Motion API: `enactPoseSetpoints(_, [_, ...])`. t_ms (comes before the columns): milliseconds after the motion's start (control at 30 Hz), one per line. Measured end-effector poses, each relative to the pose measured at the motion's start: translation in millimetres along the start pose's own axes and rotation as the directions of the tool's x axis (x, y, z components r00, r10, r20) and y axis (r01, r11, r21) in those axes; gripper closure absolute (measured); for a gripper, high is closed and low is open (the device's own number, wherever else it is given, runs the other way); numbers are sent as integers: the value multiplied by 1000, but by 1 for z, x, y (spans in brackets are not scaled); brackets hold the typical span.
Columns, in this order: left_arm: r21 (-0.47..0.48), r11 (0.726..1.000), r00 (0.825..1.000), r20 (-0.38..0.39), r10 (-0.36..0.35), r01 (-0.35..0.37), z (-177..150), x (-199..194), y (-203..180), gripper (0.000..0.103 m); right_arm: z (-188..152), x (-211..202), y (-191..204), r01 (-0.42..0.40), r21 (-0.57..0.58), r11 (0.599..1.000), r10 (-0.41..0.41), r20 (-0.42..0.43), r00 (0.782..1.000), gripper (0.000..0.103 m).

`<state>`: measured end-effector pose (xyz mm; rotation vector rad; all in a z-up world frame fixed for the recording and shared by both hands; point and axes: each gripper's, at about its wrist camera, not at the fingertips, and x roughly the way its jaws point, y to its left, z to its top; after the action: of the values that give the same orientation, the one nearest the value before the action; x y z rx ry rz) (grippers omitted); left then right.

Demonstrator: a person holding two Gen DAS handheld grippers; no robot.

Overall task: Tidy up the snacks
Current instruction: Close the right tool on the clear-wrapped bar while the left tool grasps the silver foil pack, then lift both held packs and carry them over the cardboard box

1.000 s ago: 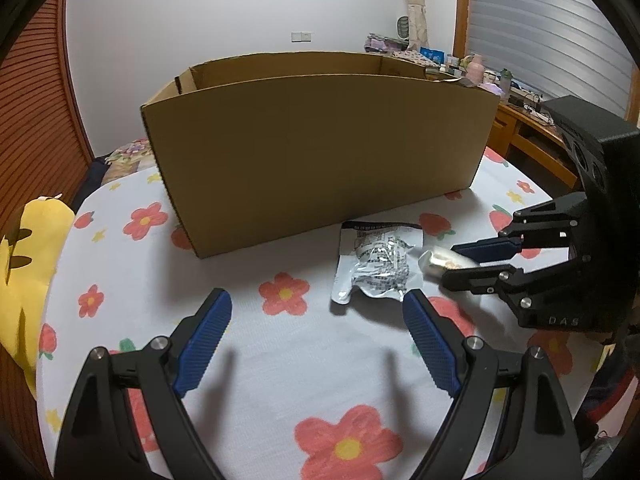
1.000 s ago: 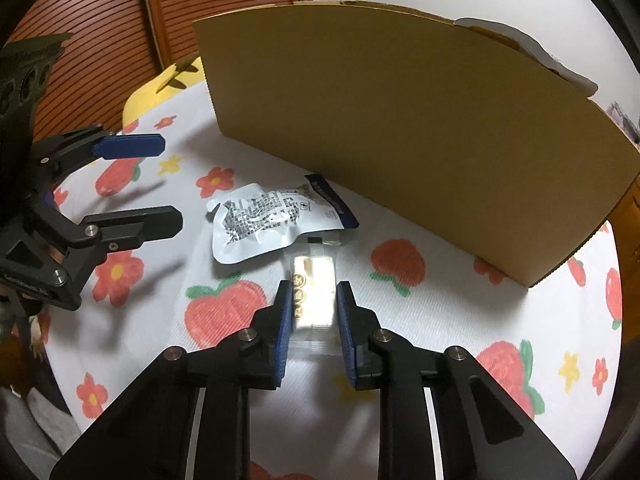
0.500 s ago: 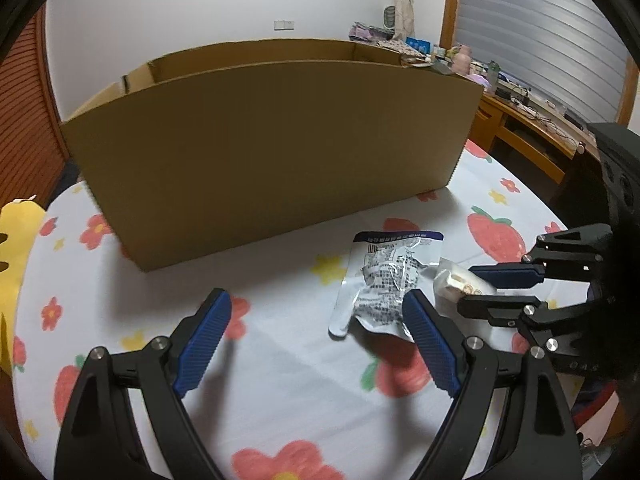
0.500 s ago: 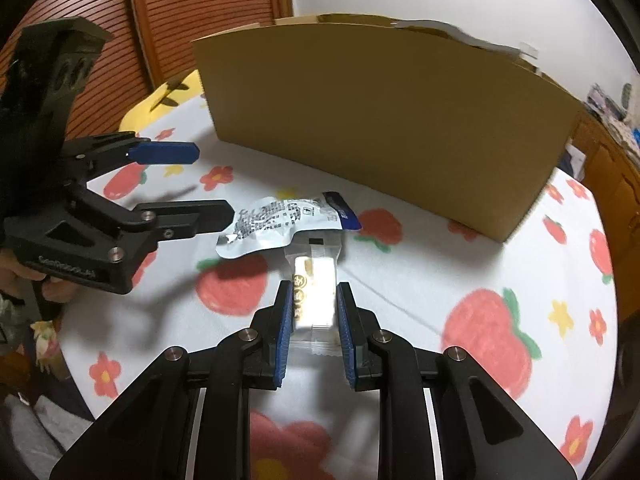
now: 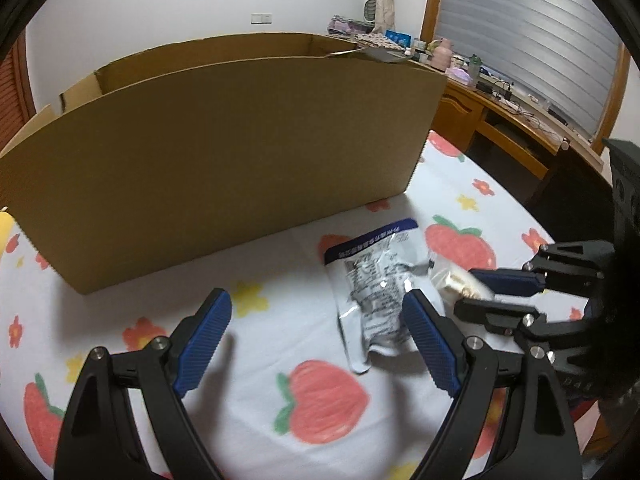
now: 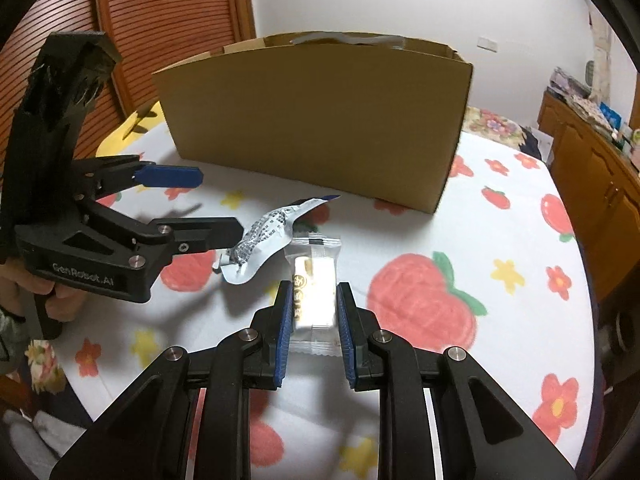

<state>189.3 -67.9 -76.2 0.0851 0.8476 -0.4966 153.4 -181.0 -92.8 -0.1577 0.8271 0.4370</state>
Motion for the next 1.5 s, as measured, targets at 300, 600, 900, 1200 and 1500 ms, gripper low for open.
enactPoseSetpoints(300, [8, 1000, 999, -17, -29, 29, 11, 14, -25, 15, -8, -19, -11, 30, 18, 999, -30, 15, 999, 84])
enactPoseSetpoints(600, [30, 1000, 996, -84, 8, -5, 9, 33, -39, 15, -18, -23, -26, 67, 64, 996, -69, 19, 997, 84])
enactPoseSetpoints(900, [49, 998, 995, -97, 38, -34, 2, 32, -39, 20, -22, -15, -29, 78, 76, 994, -79, 13, 997, 83])
enactPoseSetpoints(1200, [95, 994, 993, -95, 66, -56, -8, 22, -38, 40, -24, -10, -35, 70, 97, 993, -71, 6, 997, 83])
enactPoseSetpoints(1500, [85, 996, 995, -87, 44, -36, -19, 8, -32, 41, -23, -6, -33, 85, 84, 993, -86, 2, 996, 83])
